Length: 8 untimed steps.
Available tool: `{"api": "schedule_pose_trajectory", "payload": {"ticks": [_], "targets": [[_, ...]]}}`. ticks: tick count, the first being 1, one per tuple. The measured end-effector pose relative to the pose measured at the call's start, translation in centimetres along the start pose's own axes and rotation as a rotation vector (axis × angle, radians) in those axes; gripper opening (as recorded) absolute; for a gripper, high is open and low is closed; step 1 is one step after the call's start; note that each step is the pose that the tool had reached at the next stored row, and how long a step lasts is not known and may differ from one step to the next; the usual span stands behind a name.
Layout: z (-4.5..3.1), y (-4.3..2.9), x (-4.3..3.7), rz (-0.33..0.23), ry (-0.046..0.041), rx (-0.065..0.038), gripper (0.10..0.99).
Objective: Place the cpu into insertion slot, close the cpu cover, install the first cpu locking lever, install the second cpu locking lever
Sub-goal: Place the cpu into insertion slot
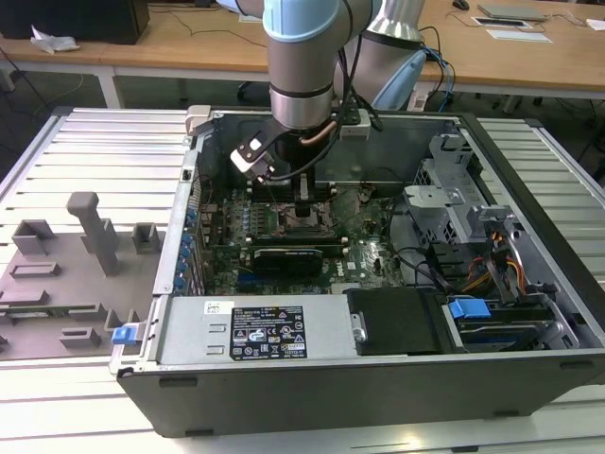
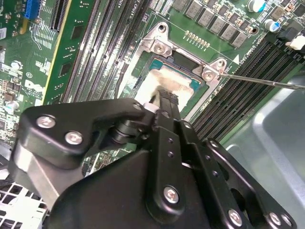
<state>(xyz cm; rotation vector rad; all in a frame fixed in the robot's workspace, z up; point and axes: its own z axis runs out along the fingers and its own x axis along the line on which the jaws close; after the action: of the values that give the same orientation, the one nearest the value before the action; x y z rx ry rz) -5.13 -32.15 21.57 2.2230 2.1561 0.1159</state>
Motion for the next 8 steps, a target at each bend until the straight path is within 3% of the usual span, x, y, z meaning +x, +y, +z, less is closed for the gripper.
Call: {"api": "schedule_pose_trajectory", "payload": {"ticks": [4, 5, 6, 8], "targets": [[-0.03, 0.01, 0.0, 0.0, 0.0002, 0.001, 0.106], [-0.02, 0.04, 0.0, 0.0, 0.0007, 0.008, 0.106], [-0.01, 0.13, 0.0, 0.001, 0.0026, 0.03, 0.106], [-0.01, 0.15, 0.0, 0.001, 0.0034, 0.035, 0.106]]}}
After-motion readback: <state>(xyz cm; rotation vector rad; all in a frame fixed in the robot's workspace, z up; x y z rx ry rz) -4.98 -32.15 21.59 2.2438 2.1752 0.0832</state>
